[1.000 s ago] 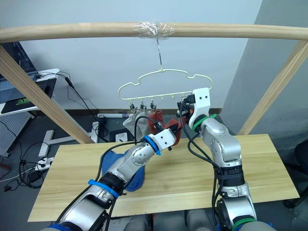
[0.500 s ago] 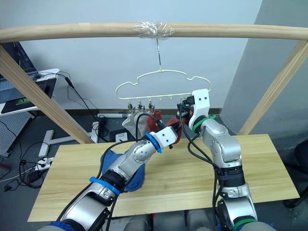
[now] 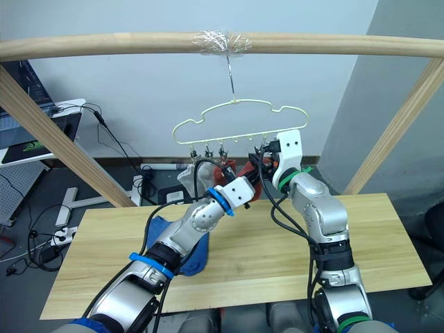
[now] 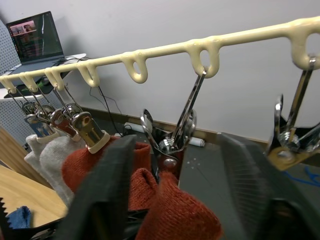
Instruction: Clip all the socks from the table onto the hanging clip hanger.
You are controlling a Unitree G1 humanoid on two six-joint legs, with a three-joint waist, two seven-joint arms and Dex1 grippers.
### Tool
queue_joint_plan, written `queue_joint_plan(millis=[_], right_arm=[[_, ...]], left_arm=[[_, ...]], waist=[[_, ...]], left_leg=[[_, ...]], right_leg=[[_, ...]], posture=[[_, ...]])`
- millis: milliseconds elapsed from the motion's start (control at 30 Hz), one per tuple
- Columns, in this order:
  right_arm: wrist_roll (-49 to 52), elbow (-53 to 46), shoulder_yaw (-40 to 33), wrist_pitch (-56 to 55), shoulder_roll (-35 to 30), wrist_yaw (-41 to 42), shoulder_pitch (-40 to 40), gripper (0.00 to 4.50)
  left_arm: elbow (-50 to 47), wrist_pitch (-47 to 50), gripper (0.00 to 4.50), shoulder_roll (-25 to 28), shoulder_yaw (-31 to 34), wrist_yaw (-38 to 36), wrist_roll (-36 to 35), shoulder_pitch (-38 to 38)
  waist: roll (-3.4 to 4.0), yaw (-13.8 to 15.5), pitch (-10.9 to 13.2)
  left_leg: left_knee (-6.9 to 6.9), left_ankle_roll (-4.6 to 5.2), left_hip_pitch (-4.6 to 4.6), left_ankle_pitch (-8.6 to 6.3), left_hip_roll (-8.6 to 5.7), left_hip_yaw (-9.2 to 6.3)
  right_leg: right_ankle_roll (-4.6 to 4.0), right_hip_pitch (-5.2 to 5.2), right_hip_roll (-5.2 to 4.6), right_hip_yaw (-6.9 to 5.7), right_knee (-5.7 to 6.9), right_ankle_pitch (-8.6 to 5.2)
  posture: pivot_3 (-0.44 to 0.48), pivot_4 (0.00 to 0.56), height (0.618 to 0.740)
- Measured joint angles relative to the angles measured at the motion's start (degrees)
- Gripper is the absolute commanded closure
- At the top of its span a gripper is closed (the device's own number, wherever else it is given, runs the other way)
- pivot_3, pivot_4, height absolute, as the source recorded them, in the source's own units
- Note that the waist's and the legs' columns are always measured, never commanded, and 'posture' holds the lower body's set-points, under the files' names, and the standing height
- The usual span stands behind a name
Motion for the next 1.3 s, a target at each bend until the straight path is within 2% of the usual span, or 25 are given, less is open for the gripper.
queue_joint_plan(millis=[100, 233, 367, 467, 567, 667, 967, 1300], right_arm=[[-0.4, -1.65, 0.99, -0.05, -2.04, 0.59, 1.79, 1.36], [-2.65, -5.45, 3.42, -1.38, -7.03, 2.67, 4.87, 1.36], [-3.29, -10.16, 4.0, -2.47, -9.88, 4.3, 7.76, 1.36], [-3.46, -13.25, 4.16, -2.89, -10.66, 4.66, 8.8, 1.36], [-3.52, -15.32, 3.45, -3.33, -9.97, 3.7, 9.4, 1.97], [-3.69, -15.38, 2.47, -3.58, -8.36, 1.95, 9.86, 2.96], [-5.22, -10.99, 2.13, -3.23, -5.28, -2.15, 7.33, 2.96], [-6.77, -4.99, 1.58, -2.94, -3.85, -3.89, 3.91, 2.96]], left_arm=[[-1.01, -0.58, 3.36, -0.26, 0.1, -3.61, -3.67, 1.25], [-2.16, 1.5, 2.33, -1.2, -0.04, -14.2, -11.25, 5.32], [-6.7, 7.17, 2.33, -2.32, 0.17, -21.41, -17.43, 8.65], [-14.1, 12.9, 2.33, -1.43, 1.67, -26.93, -23.6, 10.61], [-22.81, 19.7, 2.31, 2.11, 3.22, -32.58, -29.16, 12.69], [-27.69, 24.47, 2.31, 6.31, 5.5, -35.6, -31.89, 13.37], [-36.63, 35.71, 2.31, 11.62, 10.5, -40.34, -38.63, 12.04], [-39.21, 39.12, 2.31, 13.28, 11.96, -41.32, -40.65, 9.9]], waist=[[0.0, 0.0, 0.0], [0.03, -0.02, 0.02], [0.05, -0.04, 0.07], [0.06, -0.26, 0.08], [0.06, -0.36, 0.08], [0.08, -0.31, 0.09], [0.09, -0.14, 0.1], [0.1, -0.02, 0.1]], left_leg=[[-0.01, 0.0, -0.02, 0.0, 0.0, 0.01], [-0.02, 0.0, -0.05, 0.0, -0.01, 0.01], [0.0, 0.0, -0.05, 0.0, 0.0, -0.01], [0.02, 0.0, -0.03, 0.0, 0.02, 0.01], [0.02, 0.01, 0.02, 0.0, 0.08, -0.01], [0.02, 0.03, 0.02, 0.02, 0.08, -0.01], [0.04, 0.03, -0.03, 0.02, 0.07, 0.0], [0.02, 0.03, -0.02, 0.02, 0.07, 0.0]], right_leg=[[0.01, 0.0, 0.0, 0.0, -0.02, -0.01], [0.03, -0.01, -0.01, 0.0, -0.07, -0.02], [0.26, -0.02, 0.01, 0.0, -0.03, -0.16], [0.27, -0.02, 0.03, 0.04, -0.01, -0.17], [0.27, -0.01, 0.11, 0.04, 0.02, -0.17], [0.27, -0.01, 0.12, 0.05, 0.02, -0.17], [0.23, -0.01, 0.1, 0.06, -0.05, -0.16], [0.17, -0.02, 0.1, 0.06, -0.04, -0.13]], posture=[[-0.103, 0.178, 0.737], [-0.099, 0.179, 0.737], [-0.103, 0.181, 0.737], [-0.109, 0.183, 0.737], [-0.106, 0.182, 0.737], [-0.097, 0.181, 0.737], [-0.079, 0.179, 0.737], [-0.069, 0.173, 0.737]])
